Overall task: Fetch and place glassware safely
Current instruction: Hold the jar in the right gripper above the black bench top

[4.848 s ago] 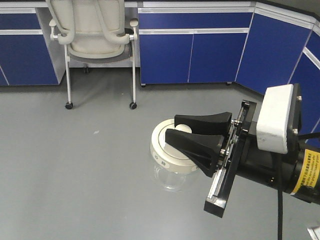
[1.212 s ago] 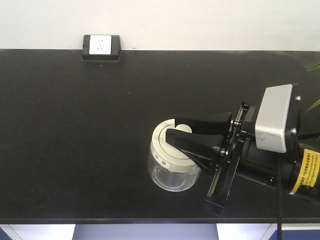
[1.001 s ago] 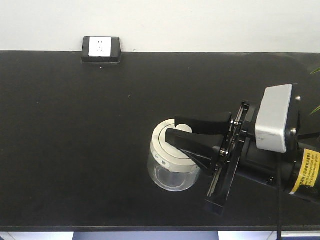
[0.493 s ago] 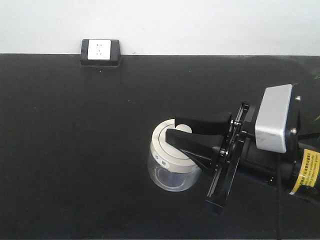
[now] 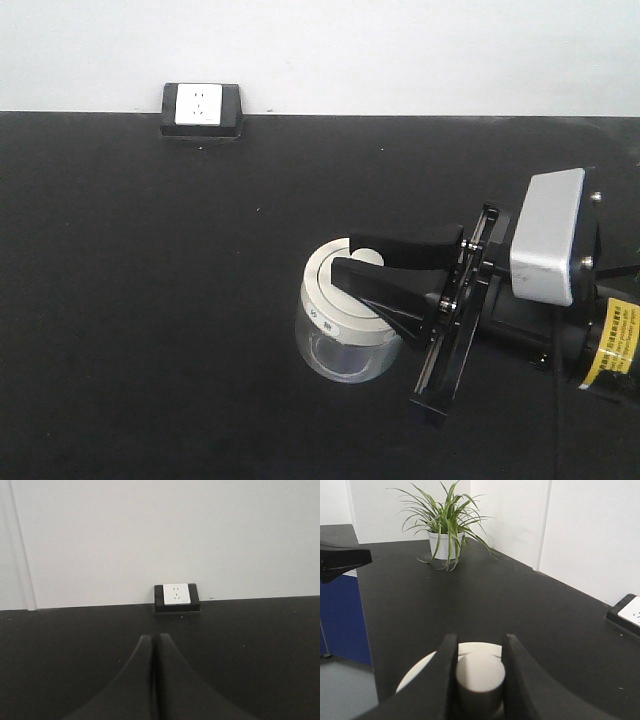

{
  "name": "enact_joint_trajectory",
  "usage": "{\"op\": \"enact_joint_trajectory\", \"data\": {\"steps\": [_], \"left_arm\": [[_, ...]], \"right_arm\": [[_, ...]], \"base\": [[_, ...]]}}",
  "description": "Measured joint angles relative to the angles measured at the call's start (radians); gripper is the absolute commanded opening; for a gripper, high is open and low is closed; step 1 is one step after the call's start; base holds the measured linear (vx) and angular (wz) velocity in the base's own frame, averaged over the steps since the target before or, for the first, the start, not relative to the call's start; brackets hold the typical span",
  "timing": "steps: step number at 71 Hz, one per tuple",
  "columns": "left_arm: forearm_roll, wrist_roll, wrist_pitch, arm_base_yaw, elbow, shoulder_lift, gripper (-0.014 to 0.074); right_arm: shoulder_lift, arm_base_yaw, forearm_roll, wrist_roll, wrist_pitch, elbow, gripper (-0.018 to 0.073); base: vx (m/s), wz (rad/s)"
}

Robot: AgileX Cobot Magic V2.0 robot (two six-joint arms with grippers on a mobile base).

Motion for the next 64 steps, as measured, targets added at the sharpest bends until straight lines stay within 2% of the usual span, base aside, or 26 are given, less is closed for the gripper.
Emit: {"op": "enact_joint_trajectory", "data": {"steps": [64], "left_arm": [[0.0,0.0,0.0,0.0,0.0,0.0,-0.0007]], "right_arm": [[0.0,0.0,0.0,0.0,0.0,0.0,-0.0001]], "base": [[0.0,0.0]]}}
